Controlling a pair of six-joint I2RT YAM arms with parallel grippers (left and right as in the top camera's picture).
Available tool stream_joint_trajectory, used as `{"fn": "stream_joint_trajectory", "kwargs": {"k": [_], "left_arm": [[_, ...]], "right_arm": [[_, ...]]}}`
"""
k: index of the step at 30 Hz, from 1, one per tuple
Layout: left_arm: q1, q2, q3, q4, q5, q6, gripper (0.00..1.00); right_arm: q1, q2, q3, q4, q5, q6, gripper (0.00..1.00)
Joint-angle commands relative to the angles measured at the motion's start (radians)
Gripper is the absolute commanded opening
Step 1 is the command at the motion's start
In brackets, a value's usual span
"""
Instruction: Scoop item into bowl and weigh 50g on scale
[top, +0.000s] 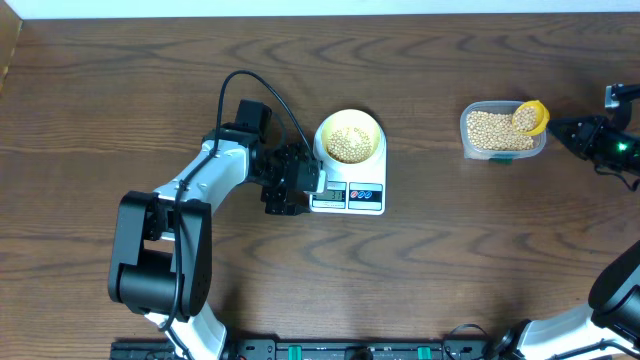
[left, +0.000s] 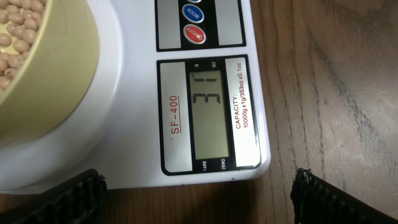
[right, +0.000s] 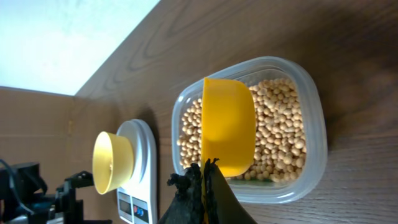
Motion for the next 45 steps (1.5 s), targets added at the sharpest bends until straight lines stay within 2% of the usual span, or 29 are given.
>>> {"fn": "stream_joint_trajectory", "kwargs": {"k": [1, 15, 25, 33, 40, 45], "left_arm": [[-0.001, 0.016, -0.01, -0.003, 0.017, 0.014, 0.98], [-0.001, 0.016, -0.01, -0.003, 0.017, 0.014, 0.98], [-0.001, 0.016, -0.01, -0.003, 0.017, 0.014, 0.98], [-0.001, 0.016, -0.01, -0.003, 0.017, 0.014, 0.98], [-0.001, 0.016, -0.01, -0.003, 0.017, 0.014, 0.98], [-0.001, 0.016, -0.01, -0.003, 0.017, 0.014, 0.98]], "right_arm": [[-0.007, -0.01, -0.006, -0.004, -0.109, 0.005, 0.01], [-0.045, -0.01, -0.006, -0.004, -0.278, 0.006, 0.01], [-0.127, -0.01, -0.006, 0.007, -0.524, 0.048, 0.01], [-0.215, -0.01, -0.006, 0.027, -0.537, 0.111, 0.01], [-0.235, -0.01, -0.006, 0.067, -0.534, 0.175, 0.01], [-0.235, -0.01, -0.006, 0.098, -0.524, 0.279, 0.01]]}}
